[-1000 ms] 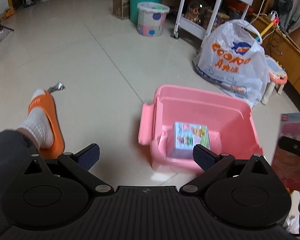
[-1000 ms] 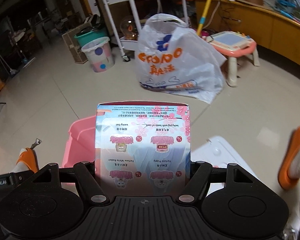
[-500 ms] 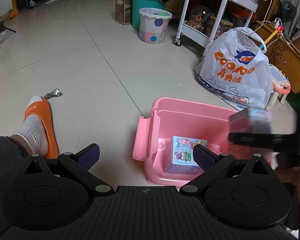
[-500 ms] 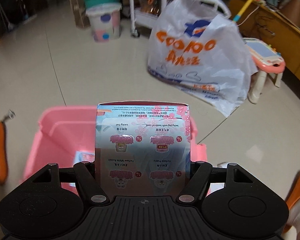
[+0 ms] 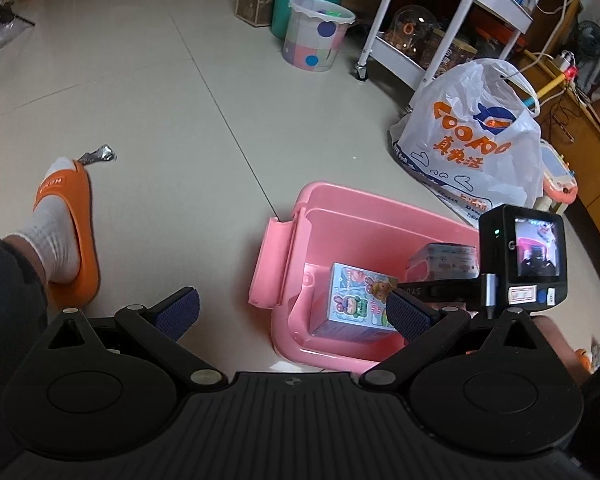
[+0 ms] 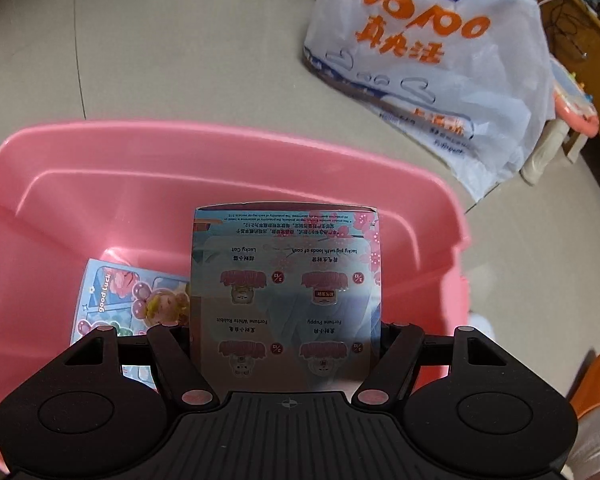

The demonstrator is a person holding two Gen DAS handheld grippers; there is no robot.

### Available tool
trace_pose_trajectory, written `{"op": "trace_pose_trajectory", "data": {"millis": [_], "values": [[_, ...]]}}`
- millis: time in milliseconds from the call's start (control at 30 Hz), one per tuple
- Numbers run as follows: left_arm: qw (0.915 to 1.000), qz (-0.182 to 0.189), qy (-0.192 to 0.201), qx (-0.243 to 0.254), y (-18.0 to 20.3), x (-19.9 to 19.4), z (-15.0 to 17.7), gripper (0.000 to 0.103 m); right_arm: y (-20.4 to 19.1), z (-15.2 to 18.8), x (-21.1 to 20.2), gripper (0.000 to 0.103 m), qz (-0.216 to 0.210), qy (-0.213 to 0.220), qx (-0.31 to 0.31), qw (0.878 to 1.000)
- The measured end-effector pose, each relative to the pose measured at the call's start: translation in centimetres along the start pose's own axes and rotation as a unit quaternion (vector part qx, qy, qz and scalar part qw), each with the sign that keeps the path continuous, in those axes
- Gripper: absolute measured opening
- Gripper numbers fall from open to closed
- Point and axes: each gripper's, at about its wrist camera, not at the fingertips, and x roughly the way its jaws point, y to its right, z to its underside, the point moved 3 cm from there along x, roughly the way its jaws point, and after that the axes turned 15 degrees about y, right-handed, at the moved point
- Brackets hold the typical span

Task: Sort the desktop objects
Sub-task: 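Carry the pink-and-blue box into the pink bin and release it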

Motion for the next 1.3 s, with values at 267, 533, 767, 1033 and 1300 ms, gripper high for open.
{"op": "trace_pose_trajectory", "data": {"millis": [267,533,767,1033,1300], "values": [[0.9997,0.0,-0.011,-0.021,-0.4,0.2,-0.1,0.102,0.1,-0.1,0.0,0.066,0.027,-0.005,-0.004,1.0],[0.9996,-0.002,-0.015,-0.024,-0.5,0.3,0.0,0.102,-0.8,0.6,0.5,0.066,0.011,-0.027,-0.029,0.999],[0.9996,-0.009,-0.015,-0.022,-0.6,0.4,0.1,0.102,-2.5,0.9,1.2,0.066,-0.038,-0.046,0.015,0.998],[0.9995,-0.01,-0.024,-0.018,-0.8,0.6,0.3,0.102,-0.9,1.0,3.1,0.066,-0.042,-0.092,0.062,0.993],[0.9987,-0.012,-0.034,-0.037,-1.2,0.6,0.4,0.102,-1.3,0.7,5.0,0.067,-0.035,-0.144,0.018,0.989]]}}
